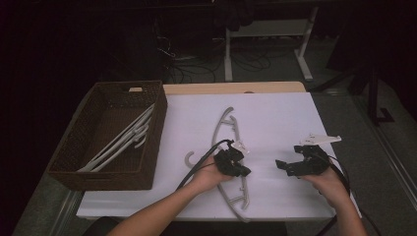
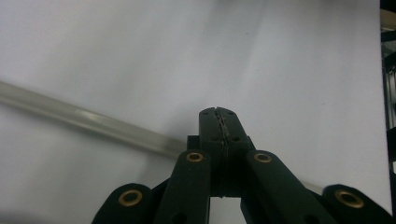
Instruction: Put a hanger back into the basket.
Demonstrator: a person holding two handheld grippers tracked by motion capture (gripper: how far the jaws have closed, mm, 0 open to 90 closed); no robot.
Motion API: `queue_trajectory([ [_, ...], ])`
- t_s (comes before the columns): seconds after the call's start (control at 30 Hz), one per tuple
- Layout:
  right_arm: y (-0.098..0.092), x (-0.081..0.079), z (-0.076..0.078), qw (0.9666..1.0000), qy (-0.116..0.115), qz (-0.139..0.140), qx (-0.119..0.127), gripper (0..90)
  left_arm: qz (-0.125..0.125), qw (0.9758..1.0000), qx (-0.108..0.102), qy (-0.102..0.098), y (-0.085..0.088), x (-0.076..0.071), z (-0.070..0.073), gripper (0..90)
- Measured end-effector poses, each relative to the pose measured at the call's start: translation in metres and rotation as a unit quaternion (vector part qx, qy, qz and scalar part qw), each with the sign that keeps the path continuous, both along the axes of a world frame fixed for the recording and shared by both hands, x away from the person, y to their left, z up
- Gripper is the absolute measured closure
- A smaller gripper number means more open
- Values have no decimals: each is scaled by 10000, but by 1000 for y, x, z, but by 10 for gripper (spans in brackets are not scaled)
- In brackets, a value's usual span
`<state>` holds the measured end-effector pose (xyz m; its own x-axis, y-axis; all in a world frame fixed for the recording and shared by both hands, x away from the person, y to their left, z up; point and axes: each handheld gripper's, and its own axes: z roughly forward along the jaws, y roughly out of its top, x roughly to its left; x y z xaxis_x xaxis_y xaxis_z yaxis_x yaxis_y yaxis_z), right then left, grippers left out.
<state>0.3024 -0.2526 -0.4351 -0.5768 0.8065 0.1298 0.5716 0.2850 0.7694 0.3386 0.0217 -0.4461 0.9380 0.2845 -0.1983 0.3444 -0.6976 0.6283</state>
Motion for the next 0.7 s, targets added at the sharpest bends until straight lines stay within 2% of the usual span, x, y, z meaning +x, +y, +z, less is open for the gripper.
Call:
queue_trajectory([
  [0.07, 0, -1, 1, 10000, 1, -12, 17, 60, 37, 10000, -40, 12, 5, 1, 3, 852],
  [0.1, 3, -1, 3, 10000, 41, -43, 21, 62, 132, 9998, -67, -96, 18, 1, 10, 822],
  [0.23, 13, -3, 8, 9999, 124, -54, -79, 65, 423, 9985, -230, -252, 54, 2, 21, 674],
  [0.27, 13, -3, 8, 9999, 124, -54, -79, 65, 423, 9985, -230, -252, 54, 2, 21, 629],
  [0.3, 16, -3, 9, 9998, 150, -44, -93, 65, 578, 9975, -269, -298, 69, 1, 23, 629],
  [0.33, 24, -3, 10, 9997, 226, -40, -108, 79, 623, 9971, -289, -314, 76, 1, 24, 551],
  [0.37, 28, -3, 11, 9996, 264, -31, -109, 94, 762, 9962, -317, -287, 92, -1, 25, 519],
  [0.4, 28, -3, 11, 9996, 264, -31, -109, 94, 762, 9962, -317, -287, 92, -1, 25, 476],
  [0.43, 37, -2, 12, 9993, 338, -8, -129, 116, 821, 9958, -300, -282, 105, -4, 25, 444],
  [0.47, 37, -2, 12, 9993, 338, -8, -129, 116, 821, 9958, -300, -282, 105, -4, 25, 429],
  [0.5, 47, -1, 12, 9991, 400, 25, -155, 134, 882, 9950, -356, -299, 117, -7, 24, 400],
  [0.53, 47, -1, 12, 9991, 400, 25, -155, 134, 882, 9950, -356, -299, 117, -7, 24, 380],
  [0.57, 58, 0, 11, 9987, 478, 60, -154, 151, 929, 9942, -414, -349, 126, -9, 24, 352],
  [0.6, 58, 0, 11, 9987, 478, 60, -154, 151, 929, 9942, -414, -349, 126, -9, 24, 334],
  [0.63, 68, 1, 9, 9983, 549, 108, -172, 178, 958, 9937, -459, -354, 130, -9, 24, 315],
  [0.7, 78, 3, 7, 9977, 619, 149, -236, 200, 992, 9931, -520, -358, 131, -9, 24, 270],
])
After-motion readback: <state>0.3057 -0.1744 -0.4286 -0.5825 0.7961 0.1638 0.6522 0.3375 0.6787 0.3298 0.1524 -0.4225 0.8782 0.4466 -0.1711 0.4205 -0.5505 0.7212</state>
